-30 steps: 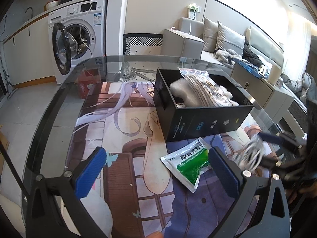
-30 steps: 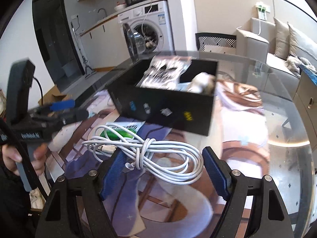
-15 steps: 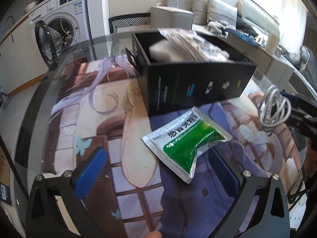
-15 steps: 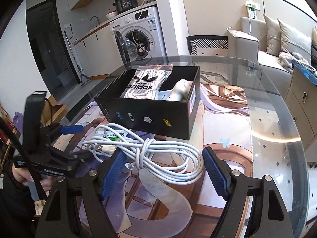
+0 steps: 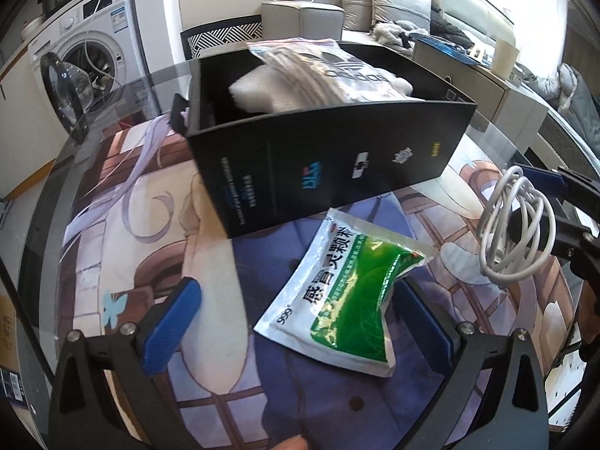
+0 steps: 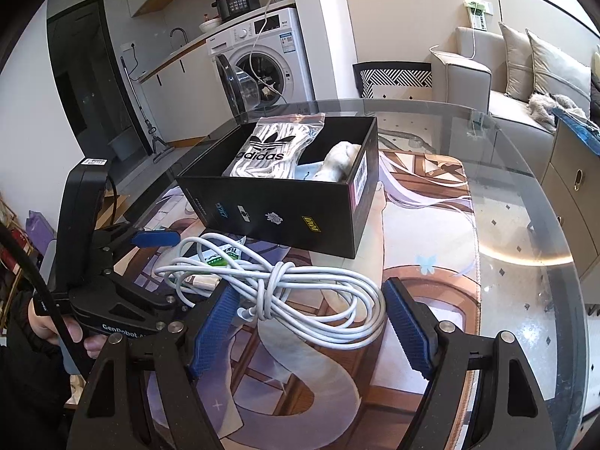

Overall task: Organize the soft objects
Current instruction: 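Grasp the white cable with right tool while left tool grasps the green packet, then carry the green packet with left tool while right tool carries the cable to the box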

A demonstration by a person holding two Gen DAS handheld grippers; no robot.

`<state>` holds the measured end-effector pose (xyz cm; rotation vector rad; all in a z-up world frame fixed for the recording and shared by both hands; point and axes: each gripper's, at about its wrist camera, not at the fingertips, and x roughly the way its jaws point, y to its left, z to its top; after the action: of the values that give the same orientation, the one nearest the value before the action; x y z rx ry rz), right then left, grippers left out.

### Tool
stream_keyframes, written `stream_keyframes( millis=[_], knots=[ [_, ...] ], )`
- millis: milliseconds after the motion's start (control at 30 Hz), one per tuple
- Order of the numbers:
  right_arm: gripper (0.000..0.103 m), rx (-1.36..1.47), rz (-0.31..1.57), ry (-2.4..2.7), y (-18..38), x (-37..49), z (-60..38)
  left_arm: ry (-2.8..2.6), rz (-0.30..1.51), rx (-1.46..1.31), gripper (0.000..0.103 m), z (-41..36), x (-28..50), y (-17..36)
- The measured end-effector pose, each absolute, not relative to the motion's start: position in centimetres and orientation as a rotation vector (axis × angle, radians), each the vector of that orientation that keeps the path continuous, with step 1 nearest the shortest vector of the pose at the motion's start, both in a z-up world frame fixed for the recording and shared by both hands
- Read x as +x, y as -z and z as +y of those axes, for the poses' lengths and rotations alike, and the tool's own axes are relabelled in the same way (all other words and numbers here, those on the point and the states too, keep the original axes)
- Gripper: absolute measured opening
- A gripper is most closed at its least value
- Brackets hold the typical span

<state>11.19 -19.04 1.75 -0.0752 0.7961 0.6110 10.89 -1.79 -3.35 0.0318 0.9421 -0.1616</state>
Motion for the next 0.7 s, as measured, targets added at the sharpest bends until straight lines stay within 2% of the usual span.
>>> stream_keyframes(
  millis=[167, 233, 333, 400, 500, 700],
  knots=[
    [0.080, -0.075, 0.797, -0.610, -1.7, 11.2, -19.0, 0.199, 0.936, 0.034, 0.101, -2.3, 10.9, 3.2],
    [0.080, -0.076, 0.800, -0.606, -1.7, 11.3, -19.1, 0.214, 0.927, 0.042, 0.095, -2.5, 10.8, 3.0],
    [0.080, -0.076, 0.800, -0.601, -1.6, 11.3, -19.2, 0.239, 0.905, 0.045, 0.078, -2.5, 10.4, 2.6],
    [0.080, -0.077, 0.798, -0.602, -1.6, 11.3, -19.2, 0.259, 0.891, 0.041, 0.054, -2.5, 10.2, 2.3],
    [0.080, -0.074, 0.797, -0.602, -1.6, 11.3, -19.3, 0.279, 0.881, 0.039, 0.039, -2.3, 9.8, 2.0],
    [0.080, -0.067, 0.784, -0.597, -2.0, 11.2, -19.5, 0.299, 0.868, -0.008, 0.035, -1.6, 8.8, 1.5]
  ],
)
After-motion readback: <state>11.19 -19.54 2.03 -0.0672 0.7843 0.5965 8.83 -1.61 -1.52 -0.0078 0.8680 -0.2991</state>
